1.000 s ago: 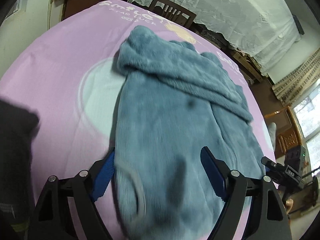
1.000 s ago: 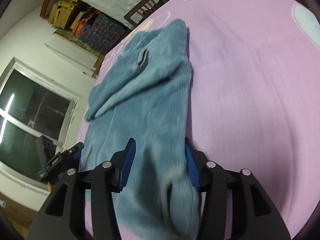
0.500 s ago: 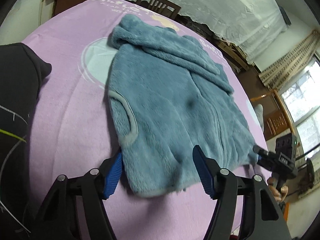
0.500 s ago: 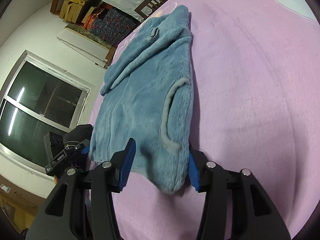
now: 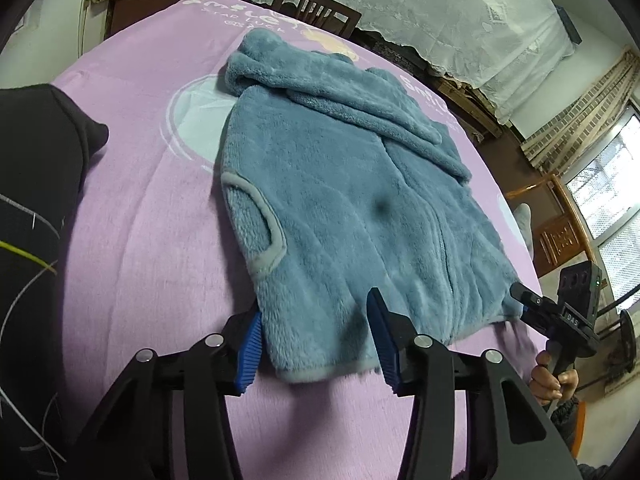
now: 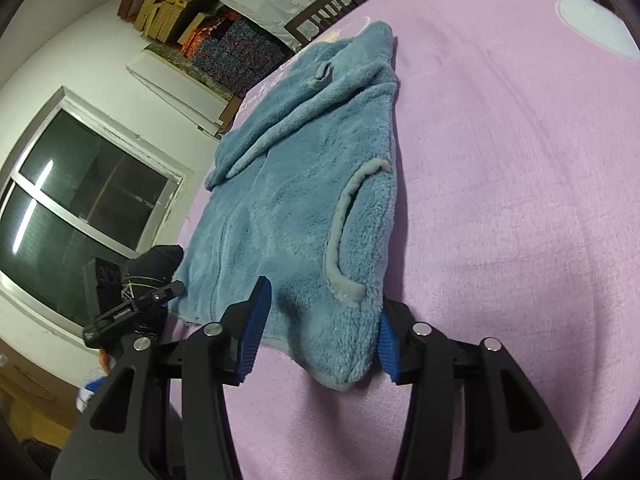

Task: Fold large clothes
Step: 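Grasp the blue jacket hem with both grippers, then lift the hem with both grippers, fold it toward the collar, open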

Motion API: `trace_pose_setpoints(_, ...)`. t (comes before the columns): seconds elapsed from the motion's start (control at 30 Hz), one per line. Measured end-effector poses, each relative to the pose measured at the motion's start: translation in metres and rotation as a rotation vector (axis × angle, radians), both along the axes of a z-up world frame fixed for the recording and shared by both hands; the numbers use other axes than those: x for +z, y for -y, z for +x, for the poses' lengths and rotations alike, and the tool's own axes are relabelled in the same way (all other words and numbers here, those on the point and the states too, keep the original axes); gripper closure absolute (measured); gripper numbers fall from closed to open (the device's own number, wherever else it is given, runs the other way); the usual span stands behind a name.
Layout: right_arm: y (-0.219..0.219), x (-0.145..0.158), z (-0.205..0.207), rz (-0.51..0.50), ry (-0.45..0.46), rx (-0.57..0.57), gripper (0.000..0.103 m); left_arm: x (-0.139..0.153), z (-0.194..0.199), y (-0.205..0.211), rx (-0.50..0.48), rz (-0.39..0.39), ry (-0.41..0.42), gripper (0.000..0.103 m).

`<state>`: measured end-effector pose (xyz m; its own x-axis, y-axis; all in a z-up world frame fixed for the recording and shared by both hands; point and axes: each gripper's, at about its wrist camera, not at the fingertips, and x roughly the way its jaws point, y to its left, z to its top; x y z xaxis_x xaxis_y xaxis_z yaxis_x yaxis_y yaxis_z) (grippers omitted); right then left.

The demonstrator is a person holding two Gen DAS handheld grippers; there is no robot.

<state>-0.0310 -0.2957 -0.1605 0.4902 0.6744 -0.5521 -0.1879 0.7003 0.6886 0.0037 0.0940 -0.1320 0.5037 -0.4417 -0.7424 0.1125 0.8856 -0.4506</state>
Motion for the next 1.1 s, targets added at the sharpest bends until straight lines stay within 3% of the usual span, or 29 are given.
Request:
trace_pose_setpoints(0.27,0.0,-0.001,0.002,0.007,-0.019,-0.023,0.056,0.001,0.008,0.009,0.016,0.034,0.014,0.056)
trace_pose_setpoints(0.37,0.0,-0.001,0.004,0.003,-0.031,-0.031,0.059,0.0,0.005,0.011,0.025,0.063,0.022,0.07)
trace_pose_setpoints(0.43,-0.001,0.0,0.003,-0.034,-0.031,-0.039,0.069,0.0,0.004,0.009,0.03,0.062,0.018,0.08)
trace_pose_setpoints(0.5,-0.004,0.002,0.002,-0.097,-0.02,-0.045,0.076,-0.001,0.005,0.005,0.041,0.05,0.012,0.083)
trace_pose_setpoints(0.63,-0.009,0.003,0.0,-0.14,-0.005,-0.048,0.081,0.001,0.006,-0.002,0.062,0.017,0.004,0.087)
trace_pose_setpoints(0.77,-0.004,0.001,0.004,-0.086,-0.034,-0.05,0.086,0.01,0.009,-0.003,0.066,0.011,0.016,0.088)
trace_pose_setpoints(1.1,0.006,0.018,0.026,0.021,-0.021,-0.044,0.087,0.045,0.029,0.002,0.082,0.029,0.082,0.088)
